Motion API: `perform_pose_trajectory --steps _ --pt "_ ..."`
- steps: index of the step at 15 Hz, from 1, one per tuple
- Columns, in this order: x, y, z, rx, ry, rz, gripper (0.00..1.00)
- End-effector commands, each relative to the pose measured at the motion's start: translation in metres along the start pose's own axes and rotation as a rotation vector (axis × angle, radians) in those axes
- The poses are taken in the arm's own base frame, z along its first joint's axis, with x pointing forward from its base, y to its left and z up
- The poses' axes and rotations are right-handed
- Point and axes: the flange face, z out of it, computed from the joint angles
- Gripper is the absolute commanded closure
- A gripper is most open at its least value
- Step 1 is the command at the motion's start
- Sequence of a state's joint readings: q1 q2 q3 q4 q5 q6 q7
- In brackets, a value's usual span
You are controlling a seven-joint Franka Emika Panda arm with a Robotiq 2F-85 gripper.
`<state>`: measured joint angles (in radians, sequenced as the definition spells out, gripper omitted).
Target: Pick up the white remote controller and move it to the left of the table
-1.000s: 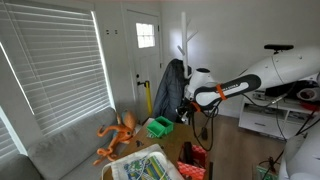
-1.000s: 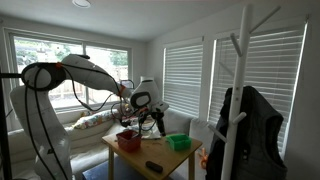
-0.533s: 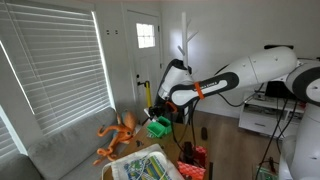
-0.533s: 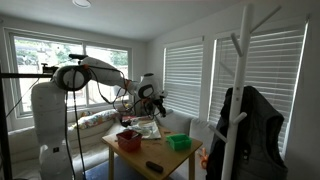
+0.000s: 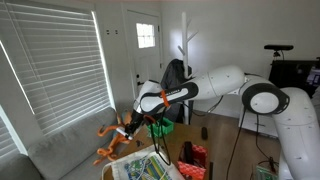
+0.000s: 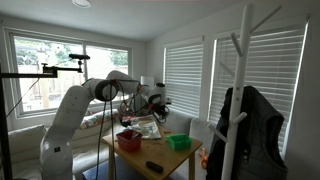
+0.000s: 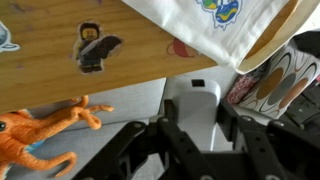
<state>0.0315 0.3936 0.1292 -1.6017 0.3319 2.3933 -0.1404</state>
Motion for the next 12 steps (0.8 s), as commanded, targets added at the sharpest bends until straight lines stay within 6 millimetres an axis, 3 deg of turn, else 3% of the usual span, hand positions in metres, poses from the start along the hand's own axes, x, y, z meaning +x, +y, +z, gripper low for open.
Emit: perform_pose_trajectory --steps 1,3,5,8,9,11,12 --pt "0.025 0.002 0.028 0.078 -0.149 -0.107 0.79" --pt "0.018 0.010 0.037 0.057 -0.275 -0.138 0.79" --pt "0.009 0.030 0.032 0.002 -0.401 -0.141 0.79" --pt "0.011 0.051 0.010 -0.102 -0.448 -0.150 0.79" --pt "0.004 0.045 0.023 -0.054 -0.431 -0.131 0.54" --pt "0.008 0.053 0.013 -0.083 -0.433 -0.133 0.54" --pt "0.008 0.053 0.012 -0.086 -0.432 -0.134 0.79"
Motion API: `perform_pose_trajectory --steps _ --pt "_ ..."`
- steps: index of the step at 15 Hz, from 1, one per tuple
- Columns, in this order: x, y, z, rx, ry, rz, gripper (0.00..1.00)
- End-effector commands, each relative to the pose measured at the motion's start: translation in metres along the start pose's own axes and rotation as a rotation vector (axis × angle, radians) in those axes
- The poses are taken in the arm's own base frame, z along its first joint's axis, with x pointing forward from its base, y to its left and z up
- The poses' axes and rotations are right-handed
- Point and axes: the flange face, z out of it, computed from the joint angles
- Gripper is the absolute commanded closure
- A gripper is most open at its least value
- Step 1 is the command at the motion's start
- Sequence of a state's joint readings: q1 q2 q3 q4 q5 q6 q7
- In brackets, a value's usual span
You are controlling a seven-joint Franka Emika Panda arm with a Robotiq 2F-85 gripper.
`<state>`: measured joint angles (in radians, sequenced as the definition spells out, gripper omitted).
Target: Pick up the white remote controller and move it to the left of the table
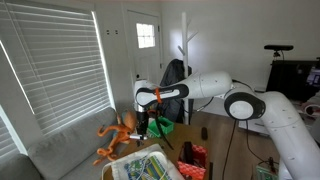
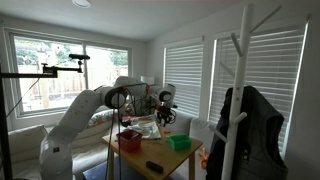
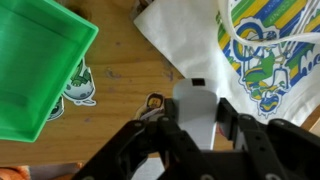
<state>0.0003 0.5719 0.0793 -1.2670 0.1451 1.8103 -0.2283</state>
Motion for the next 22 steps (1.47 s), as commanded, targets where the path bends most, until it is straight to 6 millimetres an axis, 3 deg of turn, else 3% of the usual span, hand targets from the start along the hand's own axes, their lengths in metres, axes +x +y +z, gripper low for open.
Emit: perform_pose_trajectory --steps 1,7,18,19,20,22 --pt "0.000 -0.003 0.001 -0.017 -0.017 -0.006 0.79" --pt "0.007 -0.017 0.032 -0.025 -0.023 -0.005 0.79" --pt "0.019 -0.028 0.061 -0.120 -0.035 0.046 0.79" --pt "0.019 -0.029 0.062 -0.122 -0.042 0.049 0.60" --pt "0.018 -0.029 0.062 -0.118 -0.047 0.052 0.29" --pt "0.015 -0.027 0.056 -0.109 -0.044 0.060 0.23"
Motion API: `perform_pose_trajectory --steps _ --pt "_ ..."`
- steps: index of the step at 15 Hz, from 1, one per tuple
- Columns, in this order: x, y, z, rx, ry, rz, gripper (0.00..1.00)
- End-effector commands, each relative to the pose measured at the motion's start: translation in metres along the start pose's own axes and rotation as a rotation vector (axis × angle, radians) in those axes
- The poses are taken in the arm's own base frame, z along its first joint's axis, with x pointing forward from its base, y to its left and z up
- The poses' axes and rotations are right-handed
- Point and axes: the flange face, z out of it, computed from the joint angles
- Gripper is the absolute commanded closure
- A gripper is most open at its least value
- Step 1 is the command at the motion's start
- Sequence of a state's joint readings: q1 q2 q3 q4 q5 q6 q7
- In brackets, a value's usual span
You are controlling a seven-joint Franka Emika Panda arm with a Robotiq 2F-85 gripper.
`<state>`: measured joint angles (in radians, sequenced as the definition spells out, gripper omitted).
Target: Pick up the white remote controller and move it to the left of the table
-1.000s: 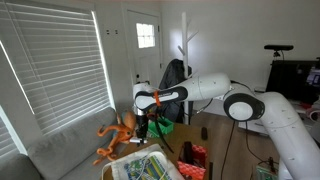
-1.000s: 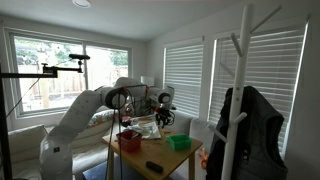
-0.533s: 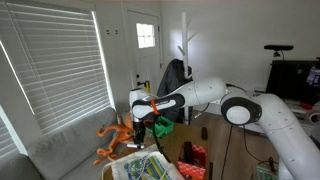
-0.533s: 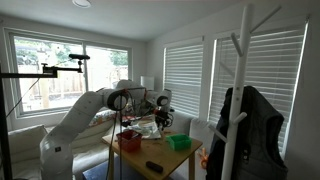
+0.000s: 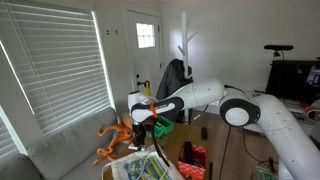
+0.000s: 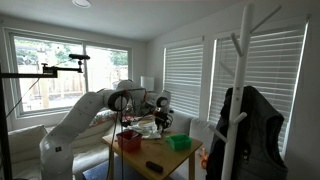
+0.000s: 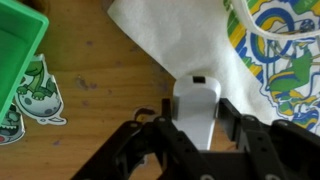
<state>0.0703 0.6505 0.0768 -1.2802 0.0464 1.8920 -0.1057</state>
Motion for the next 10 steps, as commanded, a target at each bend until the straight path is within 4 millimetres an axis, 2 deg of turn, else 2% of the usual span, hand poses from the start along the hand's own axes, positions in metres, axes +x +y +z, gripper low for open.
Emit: perform_pose_trajectory --steps 1,3,5,8,9,10 --pt "-0.004 0.003 -0.011 -0.016 -0.008 0.027 0.16" --pt "-0.009 0.009 -0.029 0.011 0.024 0.034 0.01" --pt "-0.020 0.015 -0.069 0.051 0.156 -0.028 0.00" --pt "-0.036 0.014 -0.124 0.010 0.284 -0.154 0.00" --pt "-0.012 0.019 -0.099 0.003 0.227 -0.088 0.00" --pt "-0.019 0.019 -0.117 -0.004 0.257 -0.114 0.00"
